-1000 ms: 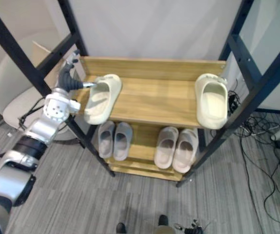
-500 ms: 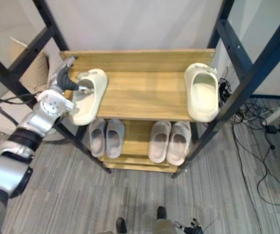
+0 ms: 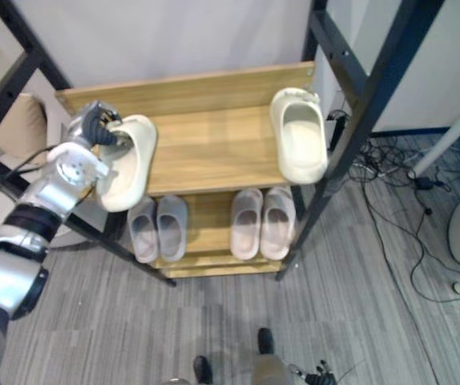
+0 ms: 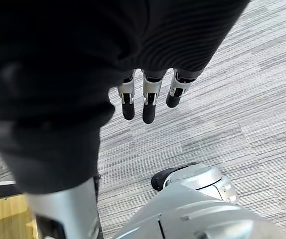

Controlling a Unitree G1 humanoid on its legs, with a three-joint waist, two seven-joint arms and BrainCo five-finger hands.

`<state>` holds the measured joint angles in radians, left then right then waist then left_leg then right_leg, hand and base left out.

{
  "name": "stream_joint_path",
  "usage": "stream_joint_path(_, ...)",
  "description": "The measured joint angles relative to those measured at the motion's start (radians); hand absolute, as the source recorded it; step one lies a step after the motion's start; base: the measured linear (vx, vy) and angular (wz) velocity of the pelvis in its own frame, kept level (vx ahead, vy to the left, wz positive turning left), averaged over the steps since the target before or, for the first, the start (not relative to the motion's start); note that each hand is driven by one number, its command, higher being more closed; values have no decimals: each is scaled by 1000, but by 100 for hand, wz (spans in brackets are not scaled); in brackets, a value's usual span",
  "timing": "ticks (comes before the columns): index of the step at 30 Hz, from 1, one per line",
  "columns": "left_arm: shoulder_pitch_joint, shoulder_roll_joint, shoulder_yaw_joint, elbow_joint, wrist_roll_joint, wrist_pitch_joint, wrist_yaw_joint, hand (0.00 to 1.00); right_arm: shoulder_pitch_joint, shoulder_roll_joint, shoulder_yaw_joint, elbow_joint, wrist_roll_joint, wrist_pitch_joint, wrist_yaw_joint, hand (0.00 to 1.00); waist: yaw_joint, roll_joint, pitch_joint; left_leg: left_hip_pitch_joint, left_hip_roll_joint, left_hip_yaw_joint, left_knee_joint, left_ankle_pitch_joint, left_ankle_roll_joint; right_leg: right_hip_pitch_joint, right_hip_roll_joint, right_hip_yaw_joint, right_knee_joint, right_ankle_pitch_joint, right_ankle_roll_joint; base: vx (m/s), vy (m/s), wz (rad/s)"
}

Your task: Organize the slippers on the shoe rack

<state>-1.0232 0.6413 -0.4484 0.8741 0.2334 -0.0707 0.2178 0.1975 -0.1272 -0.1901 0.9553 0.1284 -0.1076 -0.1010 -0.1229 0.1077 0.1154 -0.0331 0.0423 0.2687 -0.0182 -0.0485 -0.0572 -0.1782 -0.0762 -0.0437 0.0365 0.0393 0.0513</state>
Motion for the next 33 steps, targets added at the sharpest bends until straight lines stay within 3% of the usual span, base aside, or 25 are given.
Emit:
stream_joint_path(5, 3, -58, 0, -80, -1, 10, 23, 100, -7, -3, 9, 0, -4, 0, -4, 0, 1, 8, 5, -1, -4, -7, 0, 0, 0, 16, -3, -4, -30, 15, 3, 9, -3, 4)
stream_joint_path(14, 1, -136, 0, -138, -2, 10, 71, 100, -37, -20, 46, -5, -9, 1, -19, 0, -29, 27, 15, -1, -8, -7, -2, 0, 1, 41, -2, 2, -101, 58, -1, -5, -9, -5)
stream_joint_path(25, -62, -193, 23, -125, 0, 20, 112, 100, -37, -7, 28, -43, -8, 3, -32, 0, -38, 30, 35, -10, -24, 101, 8, -30, 34, -26, -9, 139, -94, 85, 28, -20, 18, -31)
stream_joint_path(33, -103, -203, 74, -113, 0, 40, 134, 100, -23, 13, -5, -84, -8, 3, -38, 0, -33, 27, 54, -55, -24, 171, 91, -87, 43, -83, -10, 217, -64, 90, 39, 3, 19, -26)
